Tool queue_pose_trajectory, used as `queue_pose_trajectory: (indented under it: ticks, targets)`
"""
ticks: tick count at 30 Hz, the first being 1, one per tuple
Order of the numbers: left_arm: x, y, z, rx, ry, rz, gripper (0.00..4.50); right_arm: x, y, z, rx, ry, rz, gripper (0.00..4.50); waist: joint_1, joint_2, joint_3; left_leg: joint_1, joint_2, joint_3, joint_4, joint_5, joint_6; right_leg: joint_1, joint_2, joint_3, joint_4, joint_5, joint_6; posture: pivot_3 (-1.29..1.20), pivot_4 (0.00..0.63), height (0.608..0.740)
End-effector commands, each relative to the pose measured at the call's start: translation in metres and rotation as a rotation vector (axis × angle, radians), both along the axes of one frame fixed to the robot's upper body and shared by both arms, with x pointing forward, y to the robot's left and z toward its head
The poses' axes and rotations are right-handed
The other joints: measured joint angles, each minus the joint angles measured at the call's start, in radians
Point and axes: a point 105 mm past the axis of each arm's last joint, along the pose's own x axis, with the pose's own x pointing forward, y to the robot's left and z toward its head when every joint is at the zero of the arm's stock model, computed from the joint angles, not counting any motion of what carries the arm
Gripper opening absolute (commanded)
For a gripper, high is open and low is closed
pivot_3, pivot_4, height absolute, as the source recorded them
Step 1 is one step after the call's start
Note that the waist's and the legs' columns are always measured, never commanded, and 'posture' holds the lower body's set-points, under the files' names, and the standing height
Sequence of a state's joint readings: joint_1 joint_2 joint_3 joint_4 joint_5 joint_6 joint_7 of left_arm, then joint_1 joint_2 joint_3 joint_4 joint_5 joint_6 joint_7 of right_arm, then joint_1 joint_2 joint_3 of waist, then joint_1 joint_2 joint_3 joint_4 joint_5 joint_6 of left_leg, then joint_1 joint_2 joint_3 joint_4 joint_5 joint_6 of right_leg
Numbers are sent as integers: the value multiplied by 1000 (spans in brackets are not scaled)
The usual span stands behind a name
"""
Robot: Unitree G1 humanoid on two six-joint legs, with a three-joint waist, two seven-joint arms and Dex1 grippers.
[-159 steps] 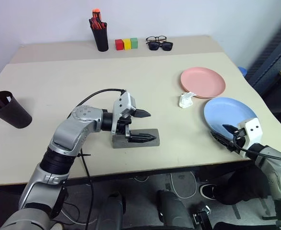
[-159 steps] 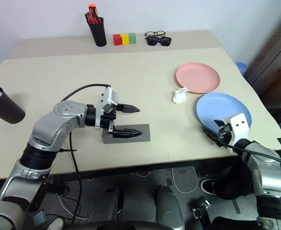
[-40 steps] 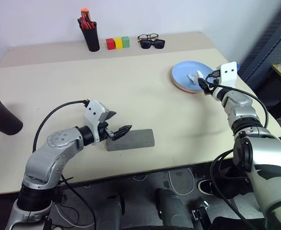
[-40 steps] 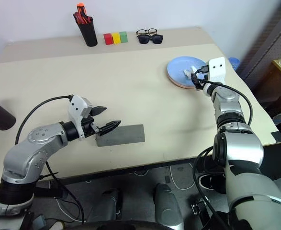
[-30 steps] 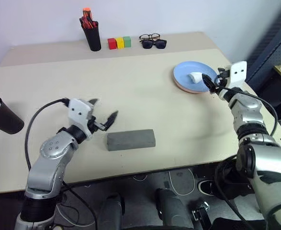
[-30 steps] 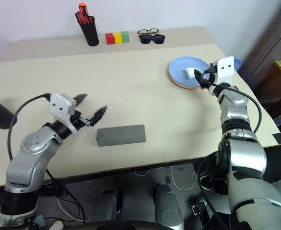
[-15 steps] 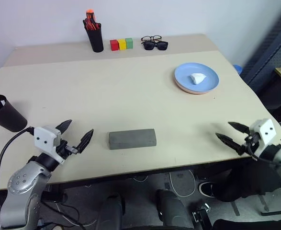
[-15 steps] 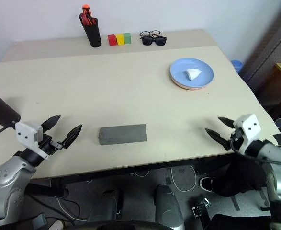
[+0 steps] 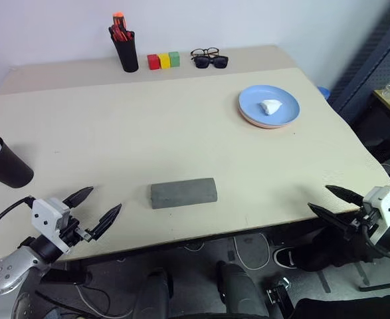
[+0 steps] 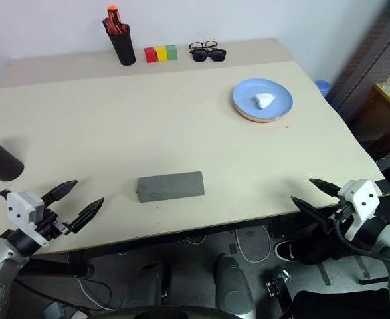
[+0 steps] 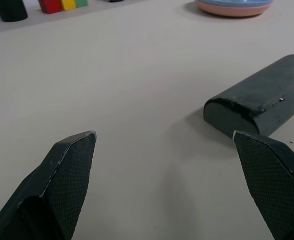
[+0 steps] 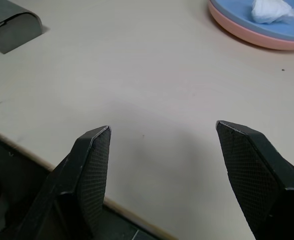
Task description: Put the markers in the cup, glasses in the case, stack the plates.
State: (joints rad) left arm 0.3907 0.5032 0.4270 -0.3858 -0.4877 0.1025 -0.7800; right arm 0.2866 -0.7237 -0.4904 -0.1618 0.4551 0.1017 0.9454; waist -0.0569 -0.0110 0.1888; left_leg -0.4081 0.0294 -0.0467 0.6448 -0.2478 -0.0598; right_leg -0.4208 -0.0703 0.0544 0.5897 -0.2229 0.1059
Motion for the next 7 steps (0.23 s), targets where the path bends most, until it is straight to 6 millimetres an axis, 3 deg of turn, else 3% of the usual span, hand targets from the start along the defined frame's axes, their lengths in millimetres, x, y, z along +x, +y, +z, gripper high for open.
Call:
queue_pose_trajectory:
  ticks: [1,7]
  targets:
    - [-4,2,9,14,-34,7,4500,1,4,17,-4,-51,12,3401,11,-1,0,0,0,1,0,0,0,-2,0,0,5,0,0,0,150,740]
    - [-10,3,1,-3,-10,31,4500,10,17,22,7,-49,27,3401,14,0,0,0,2,-3,0,-1,2,-5,6,2,9,0,1,0,150,740]
